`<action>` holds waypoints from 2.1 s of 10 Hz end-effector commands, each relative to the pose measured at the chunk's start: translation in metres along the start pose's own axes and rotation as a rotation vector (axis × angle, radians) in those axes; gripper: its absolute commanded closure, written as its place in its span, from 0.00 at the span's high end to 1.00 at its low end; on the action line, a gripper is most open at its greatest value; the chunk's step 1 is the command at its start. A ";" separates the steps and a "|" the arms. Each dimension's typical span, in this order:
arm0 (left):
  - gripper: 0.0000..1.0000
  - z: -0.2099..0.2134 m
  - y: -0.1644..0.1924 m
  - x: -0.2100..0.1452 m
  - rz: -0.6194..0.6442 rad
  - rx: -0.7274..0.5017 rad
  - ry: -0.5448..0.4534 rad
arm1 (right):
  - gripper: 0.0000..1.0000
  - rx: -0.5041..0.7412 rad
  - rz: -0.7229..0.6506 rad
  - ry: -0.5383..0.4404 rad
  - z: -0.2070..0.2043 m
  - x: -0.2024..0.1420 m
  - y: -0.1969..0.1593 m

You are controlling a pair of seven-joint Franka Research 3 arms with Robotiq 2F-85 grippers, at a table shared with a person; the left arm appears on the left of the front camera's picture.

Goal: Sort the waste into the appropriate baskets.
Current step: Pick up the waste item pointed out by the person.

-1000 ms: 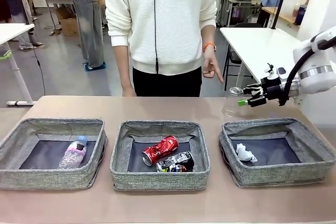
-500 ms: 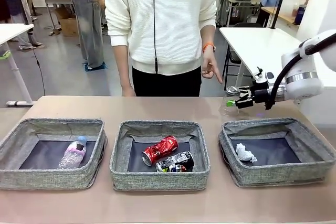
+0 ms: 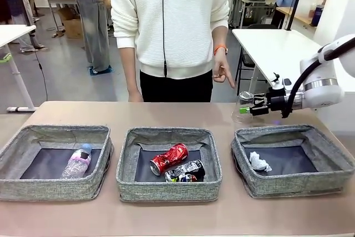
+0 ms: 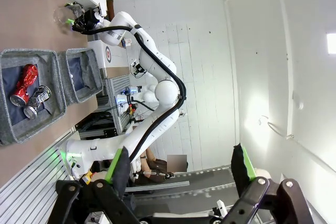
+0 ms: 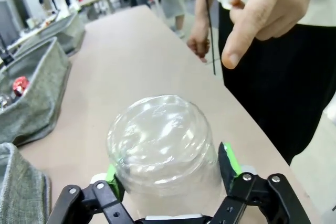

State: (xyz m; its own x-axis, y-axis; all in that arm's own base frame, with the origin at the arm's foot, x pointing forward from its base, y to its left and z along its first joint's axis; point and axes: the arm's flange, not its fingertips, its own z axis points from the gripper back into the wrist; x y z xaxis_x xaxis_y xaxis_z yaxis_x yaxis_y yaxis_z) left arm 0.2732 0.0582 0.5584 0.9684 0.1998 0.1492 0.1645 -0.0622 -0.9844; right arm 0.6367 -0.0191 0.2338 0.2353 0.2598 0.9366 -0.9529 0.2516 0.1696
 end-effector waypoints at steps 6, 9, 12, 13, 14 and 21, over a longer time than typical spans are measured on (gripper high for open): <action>1.00 -0.001 -0.002 0.001 -0.020 -0.016 0.002 | 0.00 0.015 -0.133 -0.001 0.019 0.003 0.001; 1.00 -0.001 -0.002 0.001 -0.020 -0.016 0.002 | 0.00 -0.069 -0.248 -0.063 0.045 0.020 0.004; 1.00 -0.001 -0.002 0.001 -0.020 -0.016 0.002 | 0.00 -0.129 -0.544 -0.013 0.103 0.088 0.038; 1.00 -0.001 -0.002 0.001 -0.020 -0.016 0.002 | 0.00 -0.151 -0.717 0.066 0.124 0.121 0.064; 1.00 -0.001 -0.002 0.001 -0.020 -0.016 0.002 | 0.00 -0.169 -0.716 0.175 0.134 0.153 0.093; 1.00 -0.001 -0.002 0.001 -0.020 -0.016 0.002 | 0.00 -0.186 -0.658 0.622 0.135 0.203 0.177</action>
State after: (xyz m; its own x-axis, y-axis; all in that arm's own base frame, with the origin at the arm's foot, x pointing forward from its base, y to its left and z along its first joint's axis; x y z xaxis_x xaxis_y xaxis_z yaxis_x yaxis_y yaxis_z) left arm 0.2732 0.0583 0.5593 0.9681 0.1999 0.1511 0.1661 -0.0606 -0.9842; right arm 0.4834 -0.0427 0.4953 0.8037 0.5115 0.3042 -0.5916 0.6319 0.5007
